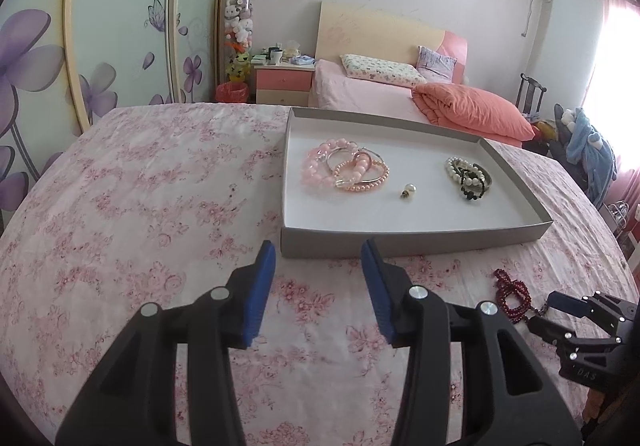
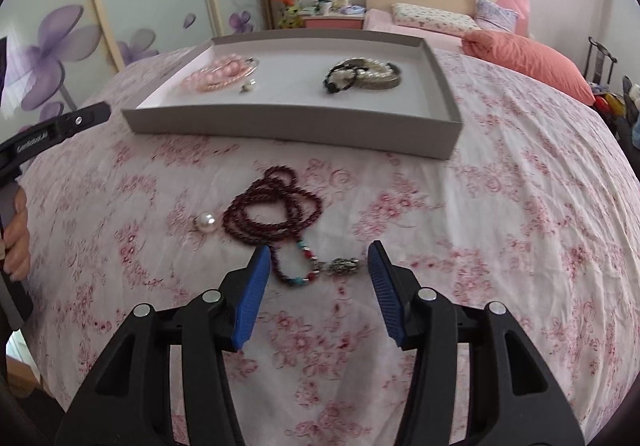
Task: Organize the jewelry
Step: 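Withdraw both grippers toward the dark red bead necklace and loose pearl, then grasp the loose pearl with the left gripper while the right gripper grasps the dark red bead necklace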
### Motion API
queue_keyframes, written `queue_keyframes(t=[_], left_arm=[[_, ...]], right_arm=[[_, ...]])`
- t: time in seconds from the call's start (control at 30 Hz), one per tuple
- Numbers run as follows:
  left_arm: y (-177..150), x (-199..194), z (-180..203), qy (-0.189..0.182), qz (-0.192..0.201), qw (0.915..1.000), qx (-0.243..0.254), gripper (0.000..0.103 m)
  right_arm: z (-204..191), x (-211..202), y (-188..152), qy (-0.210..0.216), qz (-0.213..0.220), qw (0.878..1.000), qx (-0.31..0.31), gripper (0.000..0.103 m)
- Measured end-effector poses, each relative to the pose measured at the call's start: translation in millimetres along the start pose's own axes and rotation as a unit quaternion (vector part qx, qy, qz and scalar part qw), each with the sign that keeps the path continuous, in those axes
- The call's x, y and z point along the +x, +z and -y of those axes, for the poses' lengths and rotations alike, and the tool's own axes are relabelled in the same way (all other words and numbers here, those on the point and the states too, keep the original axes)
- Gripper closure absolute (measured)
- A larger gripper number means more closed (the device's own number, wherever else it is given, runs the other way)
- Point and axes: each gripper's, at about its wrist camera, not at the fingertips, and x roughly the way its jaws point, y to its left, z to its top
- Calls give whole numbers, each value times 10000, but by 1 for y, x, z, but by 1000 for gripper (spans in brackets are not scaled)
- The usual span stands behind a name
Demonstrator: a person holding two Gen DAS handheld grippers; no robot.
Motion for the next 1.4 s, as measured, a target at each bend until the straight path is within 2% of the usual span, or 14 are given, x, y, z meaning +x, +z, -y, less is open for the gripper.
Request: queue_keyframes(t=[0.1,0.27,0.33,0.4,0.47,0.67,0.87,1.2,1.4], left_arm=[[0,2,1,11,-22,10000,25,58],[2,5,2,23,-43,10000,32,58],[2,6,4,20,-55,10000,41,58],[2,7,5,5,-63,10000,57,58],[2,7,8,-24,-74,9999,82,57],[-2,7,21,-181,-141,9995,212,52],[-9,6,47,-529,-320,9968,506,44],[-29,13,97,-1044,-715,9859,1096,39],[-41,20,123,-1026,-844,9786,1571,38]], right_arm=[[-9,5,4,-52,-34,9999,-147,41],[-13,14,15,-76,-34,9999,-139,41],[-13,15,18,-73,-1,9999,-118,50],[-12,14,19,-69,29,9999,-107,79],[-10,13,18,-60,34,10000,-67,88],[8,7,13,-316,52,9992,243,90],[38,1,8,-718,82,9940,818,90],[45,-3,0,-744,97,9922,999,90],[48,-3,0,-690,104,9921,1039,89]])
